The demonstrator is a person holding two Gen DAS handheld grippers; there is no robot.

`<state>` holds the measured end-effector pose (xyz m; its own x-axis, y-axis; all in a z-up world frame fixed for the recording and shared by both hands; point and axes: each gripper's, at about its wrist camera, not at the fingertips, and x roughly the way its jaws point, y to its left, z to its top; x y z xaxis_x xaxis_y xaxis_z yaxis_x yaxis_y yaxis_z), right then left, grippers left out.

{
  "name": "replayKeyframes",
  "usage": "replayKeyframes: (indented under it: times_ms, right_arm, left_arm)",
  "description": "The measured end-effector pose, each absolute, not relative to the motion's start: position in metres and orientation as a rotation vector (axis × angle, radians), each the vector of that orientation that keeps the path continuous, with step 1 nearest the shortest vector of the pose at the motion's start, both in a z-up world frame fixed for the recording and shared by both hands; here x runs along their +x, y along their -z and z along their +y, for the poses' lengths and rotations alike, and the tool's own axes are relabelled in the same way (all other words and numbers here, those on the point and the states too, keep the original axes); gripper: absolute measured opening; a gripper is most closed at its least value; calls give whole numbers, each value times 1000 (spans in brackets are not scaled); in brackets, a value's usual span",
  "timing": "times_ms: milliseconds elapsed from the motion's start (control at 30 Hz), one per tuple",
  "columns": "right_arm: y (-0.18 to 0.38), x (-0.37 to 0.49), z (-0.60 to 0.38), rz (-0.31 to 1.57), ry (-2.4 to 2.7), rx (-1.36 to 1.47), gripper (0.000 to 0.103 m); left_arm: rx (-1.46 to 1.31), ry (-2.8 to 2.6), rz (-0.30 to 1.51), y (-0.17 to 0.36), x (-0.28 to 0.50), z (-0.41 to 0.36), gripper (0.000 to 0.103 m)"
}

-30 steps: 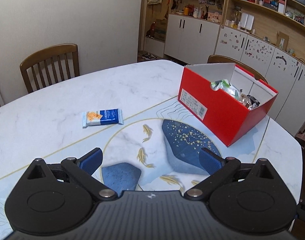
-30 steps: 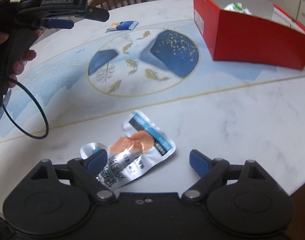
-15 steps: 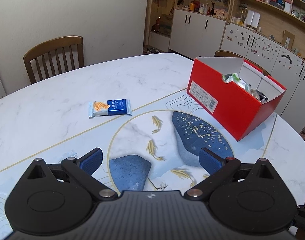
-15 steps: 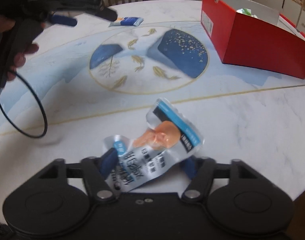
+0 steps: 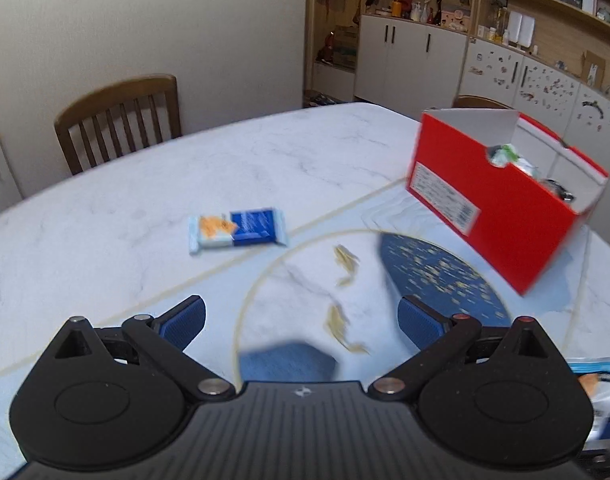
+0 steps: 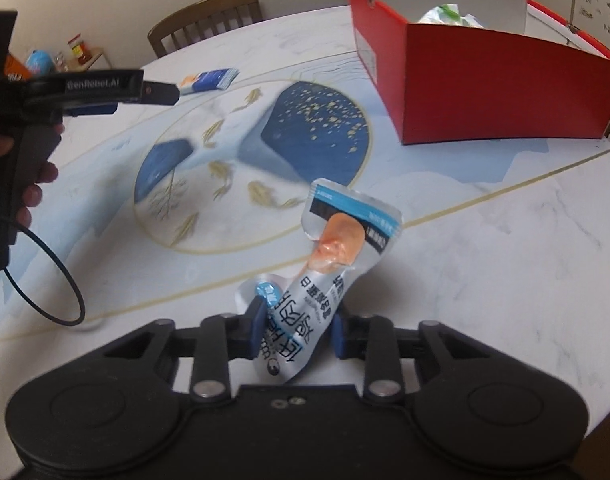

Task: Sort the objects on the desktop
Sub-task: 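Grasp the sausage pouch with right tool while left tool grasps the blue cracker packet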

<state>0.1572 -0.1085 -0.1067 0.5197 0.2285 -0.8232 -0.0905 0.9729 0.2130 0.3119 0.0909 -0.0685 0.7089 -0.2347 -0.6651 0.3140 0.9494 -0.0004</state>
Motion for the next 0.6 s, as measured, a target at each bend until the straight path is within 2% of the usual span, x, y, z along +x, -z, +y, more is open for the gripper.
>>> replayKeyframes:
  times_ms: [200,600]
  right_arm:
    - [106,169,-118,996,-207,152,26]
    - [109,191,-130,1012,-217,166,26]
  left_arm:
    - [139,263,704,78,351,88,103]
    - [143,146,727,114,424,87,103]
